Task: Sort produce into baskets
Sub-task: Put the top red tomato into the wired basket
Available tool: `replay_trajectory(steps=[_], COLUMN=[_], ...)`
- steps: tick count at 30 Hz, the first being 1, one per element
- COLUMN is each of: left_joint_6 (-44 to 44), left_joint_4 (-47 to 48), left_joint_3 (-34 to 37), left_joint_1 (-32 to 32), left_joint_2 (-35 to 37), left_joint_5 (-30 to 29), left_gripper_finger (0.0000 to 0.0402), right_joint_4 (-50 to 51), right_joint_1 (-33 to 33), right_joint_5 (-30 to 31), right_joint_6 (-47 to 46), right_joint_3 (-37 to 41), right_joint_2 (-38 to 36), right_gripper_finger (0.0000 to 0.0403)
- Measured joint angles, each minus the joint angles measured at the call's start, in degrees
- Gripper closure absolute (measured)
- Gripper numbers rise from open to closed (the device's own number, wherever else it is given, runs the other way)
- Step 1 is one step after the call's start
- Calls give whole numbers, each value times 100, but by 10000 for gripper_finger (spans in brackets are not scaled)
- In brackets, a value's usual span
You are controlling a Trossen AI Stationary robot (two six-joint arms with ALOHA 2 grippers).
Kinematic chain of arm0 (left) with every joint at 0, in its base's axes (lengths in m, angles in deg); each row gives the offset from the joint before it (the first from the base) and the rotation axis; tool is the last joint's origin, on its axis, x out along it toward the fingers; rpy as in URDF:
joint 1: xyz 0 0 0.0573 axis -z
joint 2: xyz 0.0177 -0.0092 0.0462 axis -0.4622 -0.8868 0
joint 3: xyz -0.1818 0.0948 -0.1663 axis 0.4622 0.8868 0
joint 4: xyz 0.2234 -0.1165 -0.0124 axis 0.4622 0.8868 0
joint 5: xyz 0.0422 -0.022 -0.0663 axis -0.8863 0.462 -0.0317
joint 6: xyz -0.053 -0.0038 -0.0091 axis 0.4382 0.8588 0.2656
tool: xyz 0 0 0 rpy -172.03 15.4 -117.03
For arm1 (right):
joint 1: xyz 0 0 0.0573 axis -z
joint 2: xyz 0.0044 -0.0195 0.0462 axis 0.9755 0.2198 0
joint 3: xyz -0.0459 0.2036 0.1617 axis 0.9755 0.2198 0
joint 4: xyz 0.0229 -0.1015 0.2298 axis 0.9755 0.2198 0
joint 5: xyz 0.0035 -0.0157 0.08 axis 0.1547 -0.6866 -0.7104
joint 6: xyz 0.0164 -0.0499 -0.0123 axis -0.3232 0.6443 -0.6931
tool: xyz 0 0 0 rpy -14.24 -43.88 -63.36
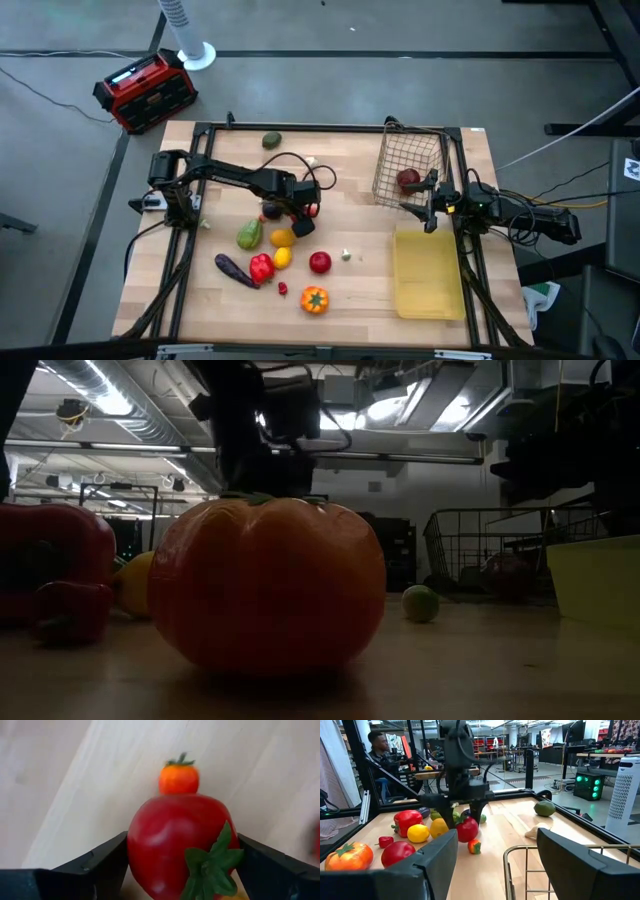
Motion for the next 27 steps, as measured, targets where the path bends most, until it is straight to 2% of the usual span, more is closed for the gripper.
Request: replay_trajectory(steps=[4,7,14,20,27], left_joint_6=[-152,-332,-544,-645,-350], left_joint_4=[-52,-623,-3166,-5343,-7372], left_joint_3=[-416,-652,-698,-696,-692], left_joint_1=[-32,-94,-350,-452,-540], left_joint_2=[2,9,-69,-538,-1265], left_joint_5=[0,-18,-22,103,128], left_gripper_finger=[88,88,87,86,86], right_joint_4=[1,2,0,2,2], right_joint_1=[0,-1,-2,0,-2], right_joint_5=[0,0,-1,8,1], right_joint_6=[0,0,0,0,0], right_joint_3=[0,-1,0,-2,-1], right_joint_2=[0,0,2,4,2], right_gripper_finger=[134,134,134,134,134])
